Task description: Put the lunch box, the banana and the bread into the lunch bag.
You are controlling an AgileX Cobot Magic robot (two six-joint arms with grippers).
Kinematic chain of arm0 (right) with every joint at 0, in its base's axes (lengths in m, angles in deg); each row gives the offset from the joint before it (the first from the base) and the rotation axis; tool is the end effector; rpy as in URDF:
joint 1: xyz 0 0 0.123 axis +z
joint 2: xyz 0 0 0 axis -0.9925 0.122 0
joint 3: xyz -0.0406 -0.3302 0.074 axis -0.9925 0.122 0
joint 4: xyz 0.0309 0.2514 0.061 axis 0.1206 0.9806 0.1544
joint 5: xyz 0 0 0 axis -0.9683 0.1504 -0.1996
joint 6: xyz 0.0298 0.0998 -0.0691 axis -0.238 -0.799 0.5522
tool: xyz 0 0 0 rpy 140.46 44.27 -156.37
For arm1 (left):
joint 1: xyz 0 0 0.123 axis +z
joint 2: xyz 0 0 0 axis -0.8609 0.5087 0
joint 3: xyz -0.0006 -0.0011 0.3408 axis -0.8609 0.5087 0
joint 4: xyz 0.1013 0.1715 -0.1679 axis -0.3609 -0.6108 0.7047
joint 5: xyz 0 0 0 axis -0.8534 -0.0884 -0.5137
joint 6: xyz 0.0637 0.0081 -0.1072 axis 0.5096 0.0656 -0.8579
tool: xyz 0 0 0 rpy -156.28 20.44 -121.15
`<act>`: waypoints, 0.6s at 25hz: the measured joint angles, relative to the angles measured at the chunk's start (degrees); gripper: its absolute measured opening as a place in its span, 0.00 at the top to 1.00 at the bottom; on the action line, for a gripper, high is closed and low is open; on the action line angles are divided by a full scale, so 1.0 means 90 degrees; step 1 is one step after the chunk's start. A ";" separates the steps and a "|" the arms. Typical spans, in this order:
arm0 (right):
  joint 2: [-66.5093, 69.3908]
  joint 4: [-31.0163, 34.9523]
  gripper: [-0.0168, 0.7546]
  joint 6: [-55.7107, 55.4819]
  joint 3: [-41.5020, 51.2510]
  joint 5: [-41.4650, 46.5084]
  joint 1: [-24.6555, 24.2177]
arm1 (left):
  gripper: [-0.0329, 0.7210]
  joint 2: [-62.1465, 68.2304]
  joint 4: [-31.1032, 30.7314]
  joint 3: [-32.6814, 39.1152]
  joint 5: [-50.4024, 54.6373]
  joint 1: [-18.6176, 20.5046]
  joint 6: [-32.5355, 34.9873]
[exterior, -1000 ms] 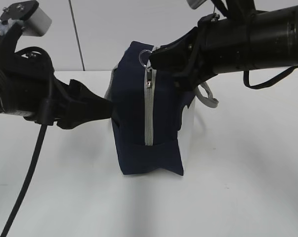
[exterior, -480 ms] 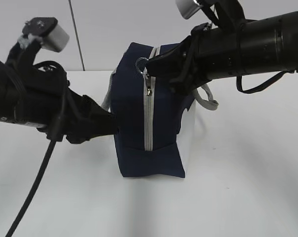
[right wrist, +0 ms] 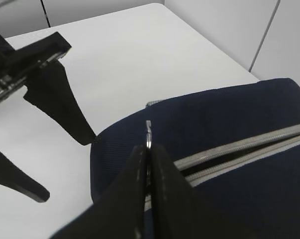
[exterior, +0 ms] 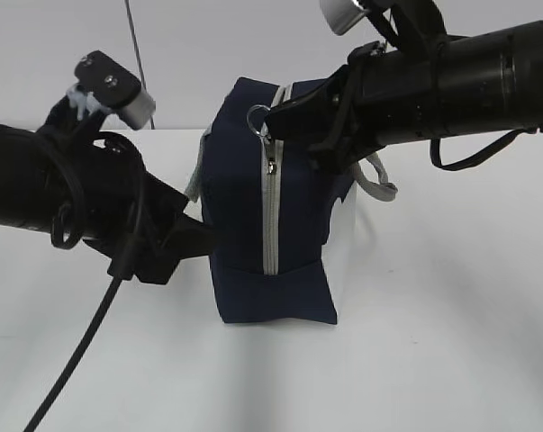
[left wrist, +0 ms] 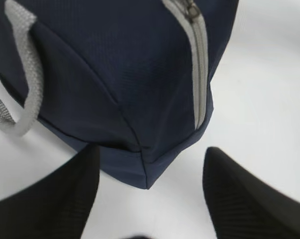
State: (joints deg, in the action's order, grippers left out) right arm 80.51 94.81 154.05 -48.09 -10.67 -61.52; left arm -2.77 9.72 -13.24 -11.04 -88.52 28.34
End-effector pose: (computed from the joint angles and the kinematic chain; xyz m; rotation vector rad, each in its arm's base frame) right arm 0.3084 0.1934 0.3296 -1.1062 1.6872 0.5391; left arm 0.2491 -0.1851 0.2776 1.0410 2.0596 -0.4973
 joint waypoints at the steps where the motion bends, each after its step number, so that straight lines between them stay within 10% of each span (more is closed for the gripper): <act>1: 0.0000 0.0000 1.00 0.0000 0.0000 0.0000 0.0000 | 0.36 0.0064 0.0000 0.0000 0.0000 0.0000 0.0124; 7: 0.0000 0.0000 1.00 0.0000 0.0000 0.0000 0.0000 | 0.36 0.0434 0.0225 0.0000 -0.0242 0.0000 0.0367; 15: 0.0000 0.0000 1.00 0.0003 0.0000 0.0001 0.0000 | 0.37 0.0607 0.2439 0.0000 -0.0403 0.0000 0.2060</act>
State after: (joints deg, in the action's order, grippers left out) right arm 80.51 94.81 154.08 -48.09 -10.65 -61.52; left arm 2.69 31.67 -13.24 -14.66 -88.52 46.87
